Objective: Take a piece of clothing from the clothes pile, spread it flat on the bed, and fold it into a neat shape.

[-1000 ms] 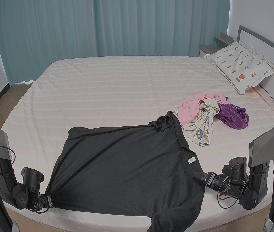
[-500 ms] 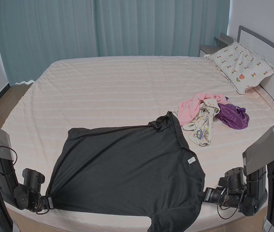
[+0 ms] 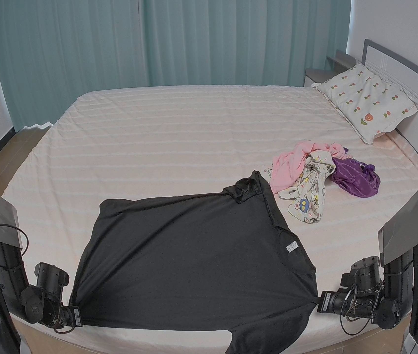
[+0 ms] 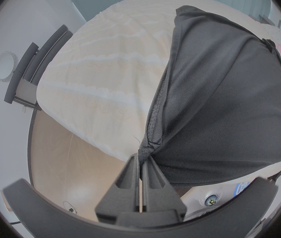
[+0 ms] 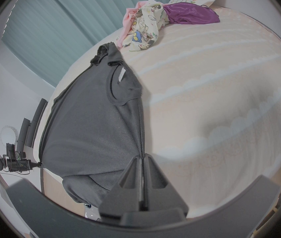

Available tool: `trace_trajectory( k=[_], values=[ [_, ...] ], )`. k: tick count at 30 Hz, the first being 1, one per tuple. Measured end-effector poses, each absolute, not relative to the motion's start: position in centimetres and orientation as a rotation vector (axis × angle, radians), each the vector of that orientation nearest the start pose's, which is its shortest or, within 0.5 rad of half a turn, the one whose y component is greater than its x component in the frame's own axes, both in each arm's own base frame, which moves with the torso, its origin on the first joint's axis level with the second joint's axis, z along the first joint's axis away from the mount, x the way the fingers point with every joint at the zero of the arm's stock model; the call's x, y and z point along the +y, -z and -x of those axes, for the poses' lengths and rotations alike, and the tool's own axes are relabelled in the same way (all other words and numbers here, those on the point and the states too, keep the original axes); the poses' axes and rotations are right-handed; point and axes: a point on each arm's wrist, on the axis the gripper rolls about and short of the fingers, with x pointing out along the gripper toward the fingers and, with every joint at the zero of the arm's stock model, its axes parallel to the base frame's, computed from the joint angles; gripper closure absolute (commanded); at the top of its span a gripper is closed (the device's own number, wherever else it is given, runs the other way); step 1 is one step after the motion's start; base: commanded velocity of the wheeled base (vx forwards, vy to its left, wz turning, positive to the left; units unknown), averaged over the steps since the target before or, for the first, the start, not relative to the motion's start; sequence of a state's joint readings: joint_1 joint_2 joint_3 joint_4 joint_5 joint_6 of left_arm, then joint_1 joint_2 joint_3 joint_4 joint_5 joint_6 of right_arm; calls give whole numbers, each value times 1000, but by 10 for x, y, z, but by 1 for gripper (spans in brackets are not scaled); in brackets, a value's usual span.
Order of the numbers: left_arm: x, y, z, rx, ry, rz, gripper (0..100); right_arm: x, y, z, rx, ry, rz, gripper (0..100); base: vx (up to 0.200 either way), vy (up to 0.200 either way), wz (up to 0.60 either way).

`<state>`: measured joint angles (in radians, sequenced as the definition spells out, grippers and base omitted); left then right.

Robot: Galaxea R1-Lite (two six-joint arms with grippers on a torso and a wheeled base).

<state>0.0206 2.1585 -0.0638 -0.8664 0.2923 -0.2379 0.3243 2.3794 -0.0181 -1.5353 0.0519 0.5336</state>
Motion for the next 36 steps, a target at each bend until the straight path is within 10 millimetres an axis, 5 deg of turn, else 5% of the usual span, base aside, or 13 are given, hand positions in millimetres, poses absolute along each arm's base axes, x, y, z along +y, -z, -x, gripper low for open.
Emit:
trace_trajectory(
  k=[7,8,9,24,36],
  values=[
    [10,35,-173,1201,-410,25,100,67,45,-202,911,-116,-364,100,0,0,0],
    [10,35,-173,1201,-410,25,0,67,45,-202,911,-116,-364,100,0,0,0],
    [10,35,-173,1201,-409,24,0,67,45,-202,911,-116,-364,0,0,0,0],
    [10,29,-177,1153,-392,50,0,63,33,-209,822,-119,-391,0,0,0,0],
    [5,-8,-182,967,-162,199,0,56,16,-213,742,-116,-421,0,0,0,0]
  ],
)
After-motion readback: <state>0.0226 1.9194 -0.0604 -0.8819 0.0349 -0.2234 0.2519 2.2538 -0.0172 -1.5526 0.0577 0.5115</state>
